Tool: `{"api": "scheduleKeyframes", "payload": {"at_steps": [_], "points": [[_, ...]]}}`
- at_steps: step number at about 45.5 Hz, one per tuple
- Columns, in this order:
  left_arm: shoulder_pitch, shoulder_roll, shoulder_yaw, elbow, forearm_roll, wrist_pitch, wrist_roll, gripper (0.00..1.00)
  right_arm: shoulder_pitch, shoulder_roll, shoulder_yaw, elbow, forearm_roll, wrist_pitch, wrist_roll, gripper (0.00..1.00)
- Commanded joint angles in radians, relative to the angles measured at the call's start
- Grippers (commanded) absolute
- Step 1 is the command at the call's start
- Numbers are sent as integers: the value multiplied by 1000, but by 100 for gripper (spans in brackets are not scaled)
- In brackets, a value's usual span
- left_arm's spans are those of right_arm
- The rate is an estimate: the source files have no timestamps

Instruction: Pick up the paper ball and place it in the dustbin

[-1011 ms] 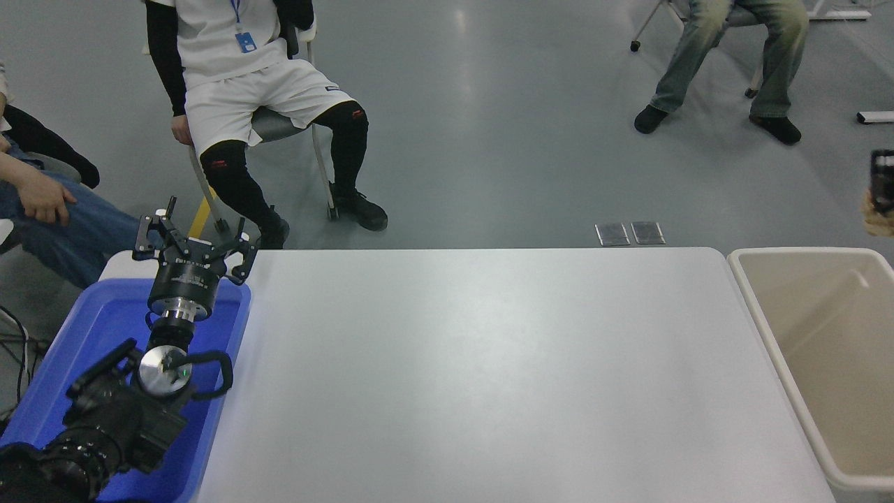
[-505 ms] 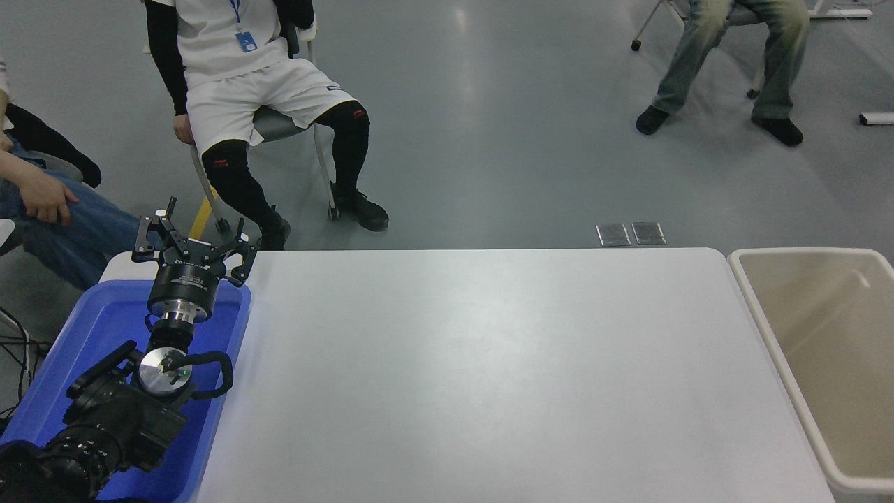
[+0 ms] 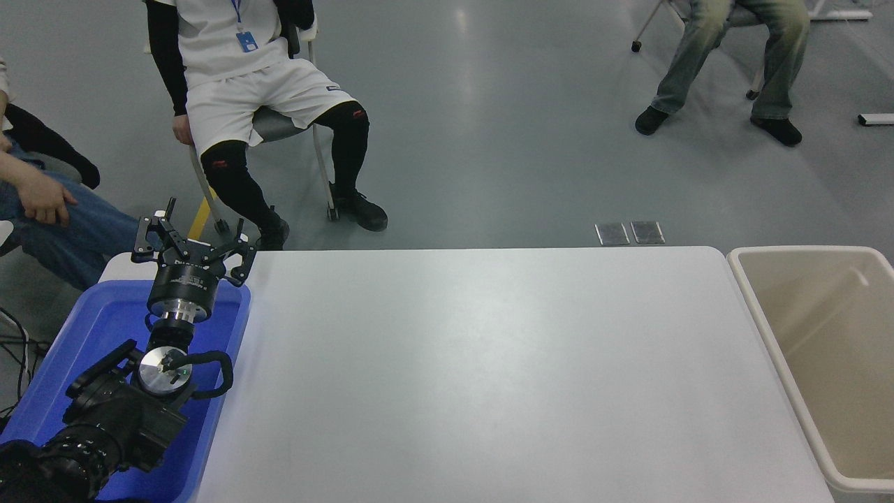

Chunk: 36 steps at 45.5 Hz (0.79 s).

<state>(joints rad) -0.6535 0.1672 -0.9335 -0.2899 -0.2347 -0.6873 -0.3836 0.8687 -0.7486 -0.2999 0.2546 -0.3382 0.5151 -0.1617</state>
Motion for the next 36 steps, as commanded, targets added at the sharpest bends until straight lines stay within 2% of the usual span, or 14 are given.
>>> {"api": "scheduleKeyframes", "payload": {"at_steps": [1,14,28,36], "points": [[0,0,-1,0,0,0,0,99,-82,52,91,-6,31,-214,4,0],[0,0,-1,0,0,0,0,99,-134,172,166,-14,31,-569,4,0],[0,0,-1,0,0,0,0,99,-149,213,177,-35,33,-604,4,0],[0,0,-1,0,0,0,0,99,-160,224,174,-63,85,-604,5,0]]}}
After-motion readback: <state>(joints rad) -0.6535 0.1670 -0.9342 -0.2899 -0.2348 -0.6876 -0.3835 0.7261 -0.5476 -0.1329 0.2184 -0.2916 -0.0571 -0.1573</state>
